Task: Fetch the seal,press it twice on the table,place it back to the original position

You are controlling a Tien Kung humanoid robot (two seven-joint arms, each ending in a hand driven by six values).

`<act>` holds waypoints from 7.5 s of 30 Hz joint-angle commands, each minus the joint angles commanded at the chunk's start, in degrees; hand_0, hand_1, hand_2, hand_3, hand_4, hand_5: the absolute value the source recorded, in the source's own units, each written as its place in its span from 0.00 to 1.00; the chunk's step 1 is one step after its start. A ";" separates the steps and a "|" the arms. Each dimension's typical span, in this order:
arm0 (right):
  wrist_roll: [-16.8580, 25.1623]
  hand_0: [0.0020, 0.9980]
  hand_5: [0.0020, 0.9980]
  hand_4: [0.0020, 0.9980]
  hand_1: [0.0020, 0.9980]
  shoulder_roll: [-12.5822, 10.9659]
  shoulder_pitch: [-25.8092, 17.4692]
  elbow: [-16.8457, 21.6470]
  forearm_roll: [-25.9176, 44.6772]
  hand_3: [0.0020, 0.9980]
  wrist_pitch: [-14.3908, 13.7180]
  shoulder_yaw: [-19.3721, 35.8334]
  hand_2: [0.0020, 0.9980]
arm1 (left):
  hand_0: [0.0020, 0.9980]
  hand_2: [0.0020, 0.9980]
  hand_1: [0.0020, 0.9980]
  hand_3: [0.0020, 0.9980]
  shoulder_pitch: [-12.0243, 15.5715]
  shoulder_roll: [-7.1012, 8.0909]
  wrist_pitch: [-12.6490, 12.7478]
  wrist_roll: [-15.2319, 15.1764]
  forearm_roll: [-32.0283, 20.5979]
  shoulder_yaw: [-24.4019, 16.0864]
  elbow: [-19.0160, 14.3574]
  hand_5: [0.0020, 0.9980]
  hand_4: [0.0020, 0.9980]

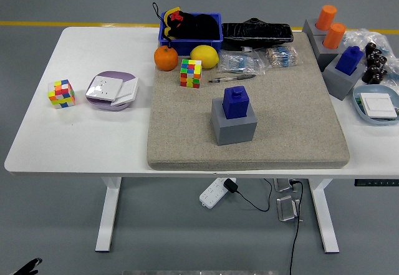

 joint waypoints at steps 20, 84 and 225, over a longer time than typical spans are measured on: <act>-0.18 0.89 0.59 1.00 0.87 0.32 0.26 -0.05 -0.23 0.81 -0.10 -0.73 0.82 | 0.81 0.77 0.79 0.80 -0.63 -0.29 -0.26 -0.43 -1.92 4.09 0.00 0.44 0.69; -1.00 0.88 0.51 1.00 0.84 0.44 0.18 1.42 -0.20 0.79 -0.56 0.21 0.81 | 0.81 0.77 0.79 0.80 -2.47 -1.20 0.30 0.22 -0.52 2.69 0.00 0.44 0.68; -1.81 0.87 0.45 0.95 0.82 0.69 0.54 1.25 -0.31 0.77 -0.93 -1.21 0.76 | 0.81 0.77 0.79 0.80 -2.11 -0.86 0.19 0.08 -3.25 7.41 0.00 0.44 0.68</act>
